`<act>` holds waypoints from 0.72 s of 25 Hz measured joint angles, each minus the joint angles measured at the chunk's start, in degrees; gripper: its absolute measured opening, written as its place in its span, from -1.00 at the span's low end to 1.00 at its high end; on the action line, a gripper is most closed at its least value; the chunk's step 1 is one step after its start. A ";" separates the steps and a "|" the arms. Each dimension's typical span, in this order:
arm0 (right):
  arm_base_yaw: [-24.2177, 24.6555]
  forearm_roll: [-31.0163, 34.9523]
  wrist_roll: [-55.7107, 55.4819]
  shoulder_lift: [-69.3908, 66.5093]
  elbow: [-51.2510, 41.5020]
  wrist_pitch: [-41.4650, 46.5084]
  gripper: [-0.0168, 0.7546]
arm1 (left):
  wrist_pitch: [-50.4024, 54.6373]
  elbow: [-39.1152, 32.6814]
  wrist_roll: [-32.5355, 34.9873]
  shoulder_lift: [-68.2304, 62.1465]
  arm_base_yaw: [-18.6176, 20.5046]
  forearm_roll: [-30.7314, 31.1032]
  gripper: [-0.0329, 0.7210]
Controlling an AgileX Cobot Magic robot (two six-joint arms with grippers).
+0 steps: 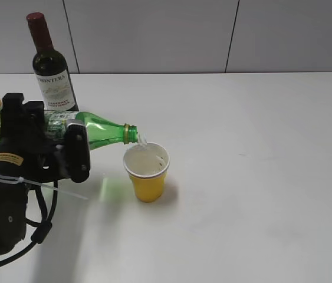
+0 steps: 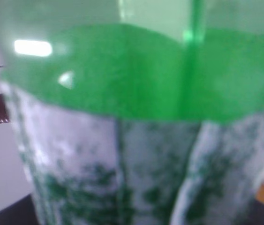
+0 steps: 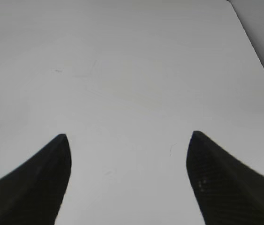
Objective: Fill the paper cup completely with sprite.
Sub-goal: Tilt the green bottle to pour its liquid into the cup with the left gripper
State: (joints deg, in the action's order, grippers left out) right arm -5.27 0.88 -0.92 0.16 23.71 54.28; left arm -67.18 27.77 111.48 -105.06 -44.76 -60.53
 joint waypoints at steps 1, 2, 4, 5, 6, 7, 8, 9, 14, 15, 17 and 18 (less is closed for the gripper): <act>0.00 0.00 0.00 0.00 0.00 0.00 0.58 | 0.00 0.00 -0.53 0.00 0.00 0.00 0.27; 0.00 0.00 0.00 0.00 0.00 0.00 0.58 | 0.00 0.00 -1.50 0.00 0.00 0.00 0.27; 0.00 0.00 0.04 0.00 0.00 0.00 0.58 | 0.00 0.00 -4.32 0.00 0.00 0.05 0.27; 0.00 0.00 0.04 0.00 0.00 0.00 0.58 | -0.01 0.00 -6.05 0.00 0.00 0.31 0.27; 0.00 0.00 0.04 0.00 0.00 0.00 0.58 | -0.01 0.00 -7.64 0.00 0.00 0.61 0.27; 0.00 0.00 0.04 0.00 0.00 0.00 0.58 | -0.01 0.00 -9.21 0.00 0.00 1.06 0.27; 0.00 0.00 0.04 0.00 0.00 0.00 0.58 | -0.01 0.00 -10.46 0.00 0.00 1.68 0.27; 0.00 0.00 0.04 0.00 0.00 0.00 0.58 | -0.01 0.00 -12.44 0.00 0.00 2.27 0.27; 0.00 0.00 0.04 0.00 0.00 0.00 0.58 | -0.06 0.00 -28.37 0.00 0.00 3.66 0.27; 0.00 0.00 -0.01 0.00 0.00 0.00 0.58 | -0.06 0.00 -31.39 0.00 0.00 3.95 0.27; 0.00 0.00 -0.01 0.00 0.00 0.00 0.58 | -0.06 0.00 -38.81 0.00 0.00 4.74 0.27; 0.00 0.00 -0.01 0.00 0.00 0.00 0.58 | -0.06 0.00 -42.85 0.00 0.00 5.26 0.27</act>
State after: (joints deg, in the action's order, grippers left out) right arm -5.27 0.88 -0.93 0.16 23.71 54.28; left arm -67.24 27.77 68.63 -105.06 -44.76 -55.27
